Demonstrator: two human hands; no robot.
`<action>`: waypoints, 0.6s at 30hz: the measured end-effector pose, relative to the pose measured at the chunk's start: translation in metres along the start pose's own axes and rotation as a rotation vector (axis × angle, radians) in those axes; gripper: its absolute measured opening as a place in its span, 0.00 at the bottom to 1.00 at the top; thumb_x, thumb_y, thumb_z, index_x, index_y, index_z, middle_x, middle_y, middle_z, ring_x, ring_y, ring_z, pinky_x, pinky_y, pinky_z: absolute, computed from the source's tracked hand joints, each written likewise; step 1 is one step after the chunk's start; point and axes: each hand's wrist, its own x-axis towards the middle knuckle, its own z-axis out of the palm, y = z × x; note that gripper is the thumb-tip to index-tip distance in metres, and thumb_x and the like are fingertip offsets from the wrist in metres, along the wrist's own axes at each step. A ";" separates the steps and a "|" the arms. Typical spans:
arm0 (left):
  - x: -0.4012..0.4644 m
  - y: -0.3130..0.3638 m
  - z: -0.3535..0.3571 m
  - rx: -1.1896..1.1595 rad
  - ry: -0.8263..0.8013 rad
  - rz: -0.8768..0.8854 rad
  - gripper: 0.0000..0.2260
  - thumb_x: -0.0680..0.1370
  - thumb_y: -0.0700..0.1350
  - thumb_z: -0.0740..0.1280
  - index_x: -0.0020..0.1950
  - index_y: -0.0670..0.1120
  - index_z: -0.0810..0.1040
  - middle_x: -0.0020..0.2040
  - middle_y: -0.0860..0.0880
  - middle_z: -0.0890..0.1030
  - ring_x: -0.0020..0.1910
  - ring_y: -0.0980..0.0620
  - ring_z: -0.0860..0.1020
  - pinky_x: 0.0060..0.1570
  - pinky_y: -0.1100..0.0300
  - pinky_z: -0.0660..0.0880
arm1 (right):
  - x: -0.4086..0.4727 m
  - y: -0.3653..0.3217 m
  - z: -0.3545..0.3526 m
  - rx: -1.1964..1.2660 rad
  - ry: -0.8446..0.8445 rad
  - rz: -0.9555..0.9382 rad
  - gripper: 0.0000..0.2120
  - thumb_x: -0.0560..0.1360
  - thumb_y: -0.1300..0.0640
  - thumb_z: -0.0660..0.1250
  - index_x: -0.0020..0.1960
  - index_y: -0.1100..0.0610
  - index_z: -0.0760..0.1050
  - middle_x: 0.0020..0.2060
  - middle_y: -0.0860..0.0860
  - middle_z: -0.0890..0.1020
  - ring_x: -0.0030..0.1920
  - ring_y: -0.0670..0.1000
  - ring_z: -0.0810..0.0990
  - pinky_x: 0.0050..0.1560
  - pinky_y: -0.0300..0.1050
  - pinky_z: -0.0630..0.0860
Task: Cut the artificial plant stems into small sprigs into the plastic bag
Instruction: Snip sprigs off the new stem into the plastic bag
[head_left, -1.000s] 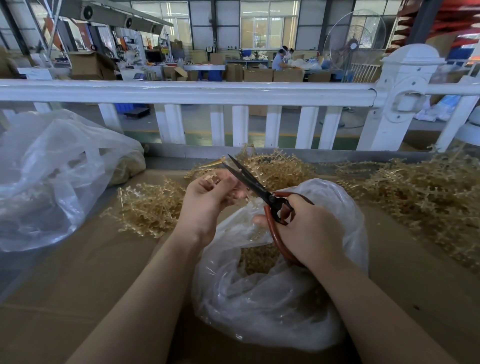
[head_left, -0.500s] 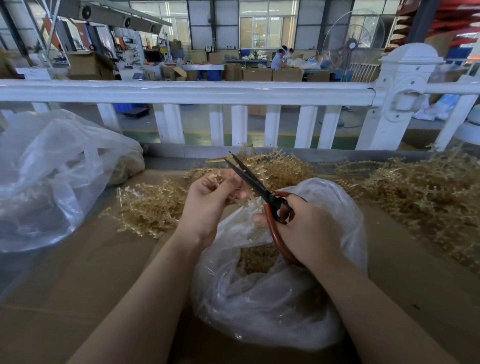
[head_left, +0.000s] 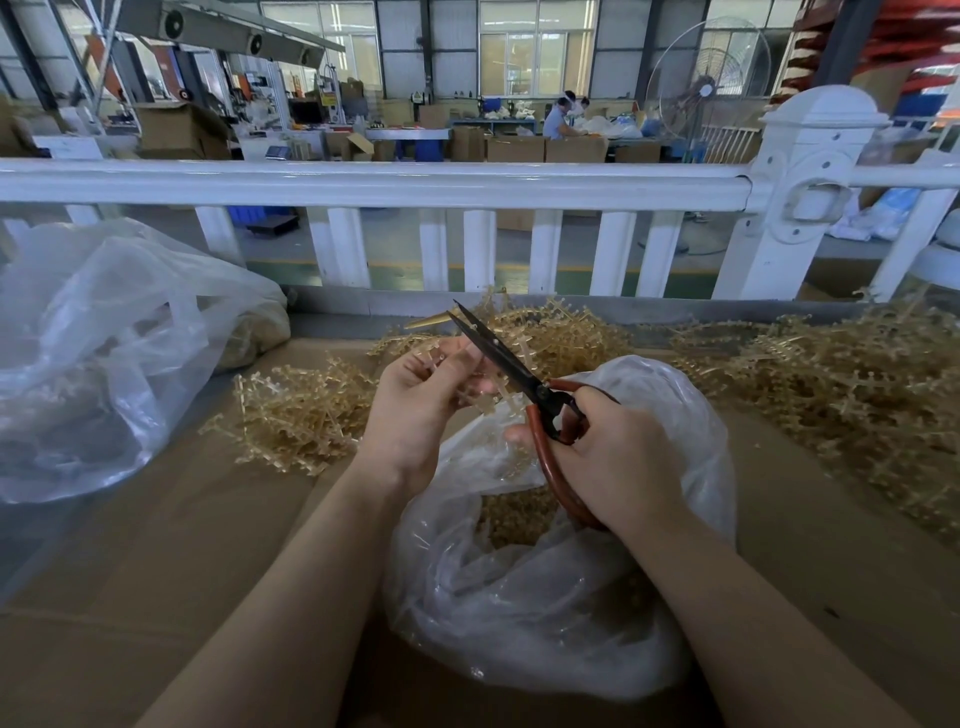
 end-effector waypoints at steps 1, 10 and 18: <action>0.000 0.000 0.000 0.005 0.010 -0.004 0.09 0.74 0.47 0.70 0.46 0.42 0.83 0.36 0.48 0.83 0.33 0.55 0.78 0.43 0.64 0.77 | 0.000 0.000 0.000 0.004 -0.001 0.001 0.33 0.65 0.20 0.58 0.36 0.51 0.73 0.27 0.44 0.75 0.29 0.44 0.75 0.32 0.38 0.74; 0.004 -0.002 0.001 0.082 0.147 -0.014 0.12 0.81 0.41 0.66 0.52 0.31 0.79 0.32 0.47 0.80 0.31 0.54 0.76 0.36 0.65 0.75 | -0.002 -0.003 0.000 0.089 -0.052 0.035 0.41 0.62 0.17 0.54 0.58 0.44 0.81 0.35 0.37 0.79 0.39 0.40 0.79 0.40 0.30 0.72; 0.004 0.000 -0.003 0.034 0.198 -0.101 0.06 0.79 0.40 0.68 0.43 0.41 0.80 0.33 0.46 0.82 0.33 0.53 0.79 0.41 0.61 0.78 | -0.002 -0.002 -0.002 0.169 -0.006 0.133 0.29 0.64 0.22 0.60 0.49 0.43 0.80 0.31 0.37 0.79 0.38 0.35 0.78 0.36 0.26 0.70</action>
